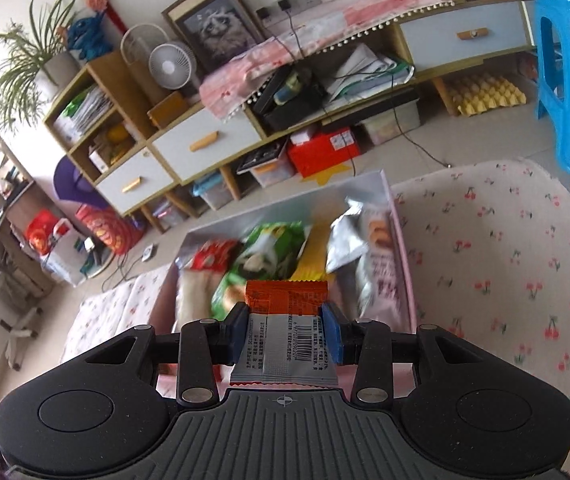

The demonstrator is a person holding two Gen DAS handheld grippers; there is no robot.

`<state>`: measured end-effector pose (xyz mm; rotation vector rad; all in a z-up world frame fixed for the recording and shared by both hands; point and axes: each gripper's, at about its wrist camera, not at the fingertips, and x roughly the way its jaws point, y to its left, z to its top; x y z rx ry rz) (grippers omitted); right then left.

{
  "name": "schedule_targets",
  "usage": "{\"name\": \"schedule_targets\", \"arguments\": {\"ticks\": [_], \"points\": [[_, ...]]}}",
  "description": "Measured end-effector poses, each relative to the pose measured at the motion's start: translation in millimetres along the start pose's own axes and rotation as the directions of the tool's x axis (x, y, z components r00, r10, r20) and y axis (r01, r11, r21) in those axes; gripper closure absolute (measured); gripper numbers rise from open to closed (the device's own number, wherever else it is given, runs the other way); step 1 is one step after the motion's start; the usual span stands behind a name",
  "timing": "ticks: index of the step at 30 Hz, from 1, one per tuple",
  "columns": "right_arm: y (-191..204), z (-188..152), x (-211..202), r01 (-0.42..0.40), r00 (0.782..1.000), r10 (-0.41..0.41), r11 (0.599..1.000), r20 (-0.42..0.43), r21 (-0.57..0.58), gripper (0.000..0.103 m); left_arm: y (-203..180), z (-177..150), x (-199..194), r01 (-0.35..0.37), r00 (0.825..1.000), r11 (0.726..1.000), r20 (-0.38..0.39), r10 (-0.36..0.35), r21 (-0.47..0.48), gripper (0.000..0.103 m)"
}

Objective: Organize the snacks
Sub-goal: 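Carry both packets into the pink box and release them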

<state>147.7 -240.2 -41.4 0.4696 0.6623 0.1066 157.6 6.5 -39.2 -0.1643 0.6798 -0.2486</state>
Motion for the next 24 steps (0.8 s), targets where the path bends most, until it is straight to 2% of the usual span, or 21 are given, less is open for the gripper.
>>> {"name": "schedule_targets", "arguments": {"ticks": [4, 10, 24], "points": [[-14, 4, 9, -0.009, 1.000, 0.009, 1.000, 0.005, 0.011, 0.064, 1, 7, 21, 0.040, 0.999, 0.999, 0.018, -0.040, 0.008, 0.059], [-28, 7, 15, -0.026, 1.000, 0.026, 0.999, 0.002, 0.030, 0.064, 4, 10, 42, 0.060, 0.998, 0.998, 0.016, -0.060, 0.005, 0.059], [-36, 8, 29, -0.046, 0.999, 0.047, 0.997, -0.011, 0.064, 0.064, 1, 14, 57, 0.079, 0.997, 0.996, 0.006, -0.079, 0.047, 0.059]]}}
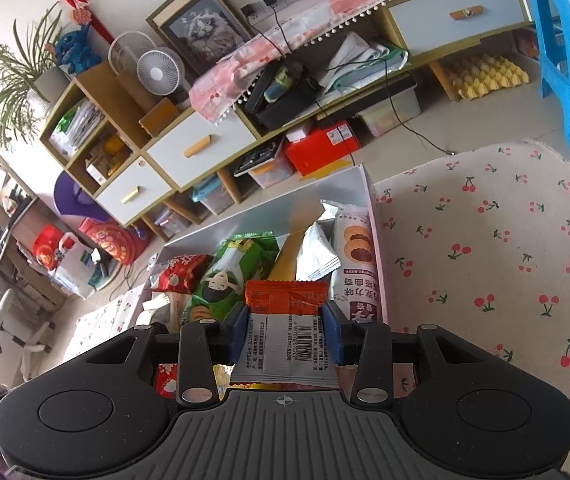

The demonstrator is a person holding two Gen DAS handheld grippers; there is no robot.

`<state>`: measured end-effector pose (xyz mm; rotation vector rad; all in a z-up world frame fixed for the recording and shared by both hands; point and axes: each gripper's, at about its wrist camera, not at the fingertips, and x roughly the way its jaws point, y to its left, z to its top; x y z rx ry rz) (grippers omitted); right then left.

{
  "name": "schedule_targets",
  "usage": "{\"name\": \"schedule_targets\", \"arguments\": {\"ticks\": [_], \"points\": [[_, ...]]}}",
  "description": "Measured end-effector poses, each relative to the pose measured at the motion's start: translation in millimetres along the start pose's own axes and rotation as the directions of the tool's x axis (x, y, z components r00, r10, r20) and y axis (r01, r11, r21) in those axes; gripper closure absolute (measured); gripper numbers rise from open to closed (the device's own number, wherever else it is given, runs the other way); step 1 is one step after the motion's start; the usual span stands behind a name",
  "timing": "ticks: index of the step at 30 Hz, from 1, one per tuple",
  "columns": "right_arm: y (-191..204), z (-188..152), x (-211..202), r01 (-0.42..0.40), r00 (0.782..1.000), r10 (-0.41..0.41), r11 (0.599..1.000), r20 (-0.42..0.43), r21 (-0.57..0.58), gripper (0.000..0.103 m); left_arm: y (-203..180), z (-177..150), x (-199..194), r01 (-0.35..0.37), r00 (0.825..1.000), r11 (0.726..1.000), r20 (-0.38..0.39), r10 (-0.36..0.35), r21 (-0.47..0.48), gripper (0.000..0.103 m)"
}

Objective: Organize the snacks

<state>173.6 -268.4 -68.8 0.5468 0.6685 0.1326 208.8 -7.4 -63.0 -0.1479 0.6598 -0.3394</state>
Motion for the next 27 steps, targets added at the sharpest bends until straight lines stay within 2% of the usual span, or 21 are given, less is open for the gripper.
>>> {"name": "schedule_targets", "arguments": {"ticks": [7, 8, 9, 10, 11, 18, 22, 27], "points": [[-2, 1, 0, -0.005, 1.000, 0.005, 1.000, 0.004, 0.001, 0.061, -1, 2, 3, 0.007, 1.000, 1.000, -0.003, -0.007, 0.013, 0.058], [-2, 1, 0, -0.007, 1.000, 0.007, 1.000, 0.005, 0.006, 0.057, -1, 2, 4, 0.008, 1.000, 1.000, -0.003, -0.007, 0.016, 0.056], [-3, 2, -1, -0.008, 1.000, 0.008, 1.000, 0.005, 0.012, 0.054, -2, 2, 3, 0.000, 1.000, 1.000, 0.000, 0.000, 0.018, 0.053], [-3, 2, -1, -0.011, 1.000, 0.010, 1.000, 0.007, 0.019, 0.050, -2, 2, 3, -0.007, 1.000, 1.000, 0.001, 0.007, 0.019, 0.043], [-3, 3, -2, -0.012, 1.000, 0.012, 1.000, 0.008, 0.027, 0.043, -2, 2, 3, -0.011, 1.000, 1.000, 0.004, 0.011, 0.018, 0.037], [-2, 5, -4, -0.012, 1.000, 0.012, 0.999, 0.011, 0.036, 0.037, -2, 1, -1, -0.017, 1.000, 1.000, 0.002, 0.017, 0.010, 0.029], [5, 5, -12, -0.002, 1.000, 0.002, 1.000, 0.014, 0.014, 0.033, -5, 1, -13, -0.034, 0.999, 0.999, 0.001, 0.034, 0.012, 0.018], [20, -2, -29, 0.053, 0.999, -0.052, 0.998, 0.006, -0.031, 0.022, -9, -1, -39, -0.084, 0.996, 0.996, -0.021, 0.084, -0.014, 0.010]]}}
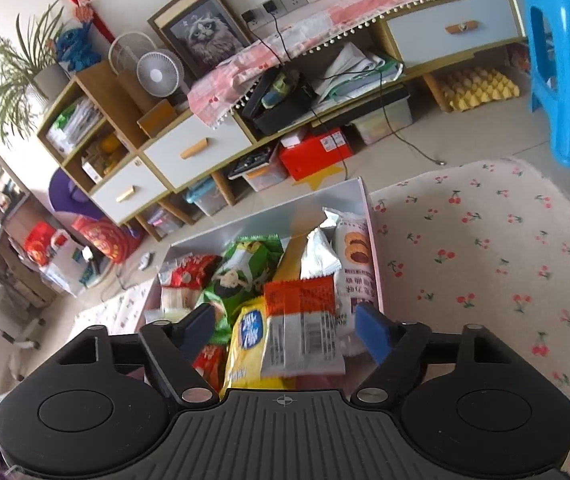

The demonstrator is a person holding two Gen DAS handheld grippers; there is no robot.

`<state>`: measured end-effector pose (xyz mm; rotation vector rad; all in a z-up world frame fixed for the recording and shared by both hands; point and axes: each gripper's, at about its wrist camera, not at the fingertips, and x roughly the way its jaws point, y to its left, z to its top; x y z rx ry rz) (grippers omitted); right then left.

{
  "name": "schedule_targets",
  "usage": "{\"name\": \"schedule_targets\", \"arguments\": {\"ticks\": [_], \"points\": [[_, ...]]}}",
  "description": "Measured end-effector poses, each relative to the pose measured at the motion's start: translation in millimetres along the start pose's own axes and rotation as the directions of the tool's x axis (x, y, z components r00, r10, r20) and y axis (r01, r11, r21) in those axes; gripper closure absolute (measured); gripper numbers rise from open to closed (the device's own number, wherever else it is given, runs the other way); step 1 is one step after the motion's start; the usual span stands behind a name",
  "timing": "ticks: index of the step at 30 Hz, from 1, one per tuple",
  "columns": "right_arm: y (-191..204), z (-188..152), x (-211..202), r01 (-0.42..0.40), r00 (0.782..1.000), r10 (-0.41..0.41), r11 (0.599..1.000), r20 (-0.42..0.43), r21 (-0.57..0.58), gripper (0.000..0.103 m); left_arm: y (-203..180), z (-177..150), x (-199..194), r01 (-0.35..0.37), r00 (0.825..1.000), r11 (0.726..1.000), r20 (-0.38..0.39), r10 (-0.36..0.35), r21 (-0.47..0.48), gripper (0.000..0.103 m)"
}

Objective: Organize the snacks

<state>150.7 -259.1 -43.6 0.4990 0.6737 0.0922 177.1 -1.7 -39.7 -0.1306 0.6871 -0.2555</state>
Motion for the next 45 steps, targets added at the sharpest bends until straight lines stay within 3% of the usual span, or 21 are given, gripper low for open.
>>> {"name": "schedule_targets", "arguments": {"ticks": [8, 12, 22, 26, 36, 45], "points": [[43, -16, -39, 0.073, 0.996, -0.078, 0.988, -0.032, -0.137, 0.018, -6, -12, -43, -0.103, 0.993, 0.995, -0.066, 0.102, -0.016, 0.001], [62, -31, -60, 0.123, 0.990, -0.135, 0.975, -0.051, -0.184, 0.008, -6, -21, -63, -0.160, 0.981, 0.986, -0.120, 0.155, -0.034, 0.001], [78, -82, -87, 0.223, 0.964, -0.254, 0.933, -0.076, -0.281, 0.002, -13, -53, -94, -0.266, 0.950, 0.964, -0.174, 0.258, -0.021, 0.000], [80, -90, -89, 0.238, 0.957, -0.276, 0.921, -0.088, -0.308, 0.002, -23, -60, -97, -0.268, 0.949, 0.963, -0.170, 0.267, 0.015, 0.000], [74, -98, -85, 0.273, 0.944, -0.318, 0.903, -0.090, -0.333, 0.002, -19, -66, -96, -0.311, 0.935, 0.950, -0.180, 0.305, -0.005, 0.000], [78, -101, -82, 0.274, 0.942, -0.322, 0.896, -0.089, -0.349, 0.002, -24, -71, -99, -0.319, 0.931, 0.948, -0.182, 0.318, 0.024, 0.000]]}}
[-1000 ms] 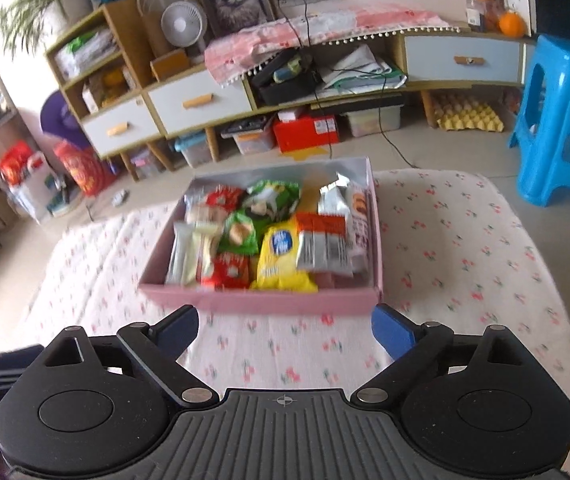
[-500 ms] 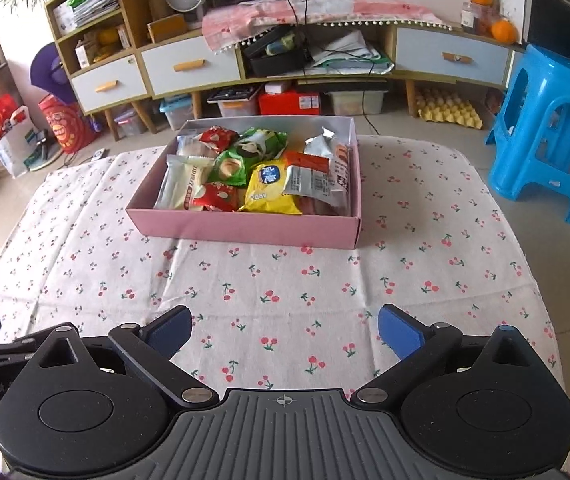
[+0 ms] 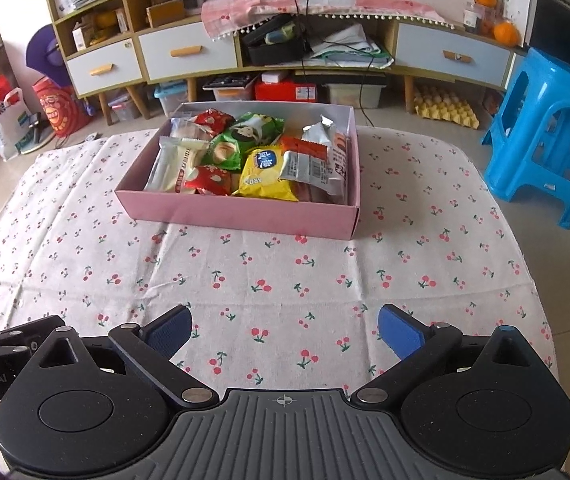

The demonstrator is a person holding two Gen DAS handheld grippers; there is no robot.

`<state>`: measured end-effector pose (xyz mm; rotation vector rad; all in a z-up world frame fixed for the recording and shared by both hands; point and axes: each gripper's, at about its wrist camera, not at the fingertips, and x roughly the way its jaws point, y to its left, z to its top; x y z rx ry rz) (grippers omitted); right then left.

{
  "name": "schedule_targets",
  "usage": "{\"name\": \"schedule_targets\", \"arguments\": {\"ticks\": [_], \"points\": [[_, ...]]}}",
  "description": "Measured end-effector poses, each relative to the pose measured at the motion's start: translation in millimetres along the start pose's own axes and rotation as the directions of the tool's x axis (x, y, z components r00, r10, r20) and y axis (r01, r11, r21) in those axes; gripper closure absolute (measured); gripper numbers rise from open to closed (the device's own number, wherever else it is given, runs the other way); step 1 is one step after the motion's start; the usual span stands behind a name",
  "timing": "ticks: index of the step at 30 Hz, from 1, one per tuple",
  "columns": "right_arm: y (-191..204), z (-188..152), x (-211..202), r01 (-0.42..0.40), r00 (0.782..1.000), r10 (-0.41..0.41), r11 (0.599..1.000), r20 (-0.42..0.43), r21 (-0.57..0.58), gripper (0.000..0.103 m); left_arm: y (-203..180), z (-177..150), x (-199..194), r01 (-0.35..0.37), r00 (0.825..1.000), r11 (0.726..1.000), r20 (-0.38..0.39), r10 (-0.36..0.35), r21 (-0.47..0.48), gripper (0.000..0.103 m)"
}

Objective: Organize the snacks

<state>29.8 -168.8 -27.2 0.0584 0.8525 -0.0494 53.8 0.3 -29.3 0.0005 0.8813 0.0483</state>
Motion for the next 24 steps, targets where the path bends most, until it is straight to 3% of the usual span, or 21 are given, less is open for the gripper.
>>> {"name": "schedule_targets", "arguments": {"ticks": [24], "points": [[1.6, 1.1, 1.4, -0.010, 1.000, 0.010, 1.000, -0.007, 0.002, 0.002, 1.7, 3.0, 1.0, 0.006, 1.000, 1.000, -0.005, -0.006, 0.000, 0.000]]}}
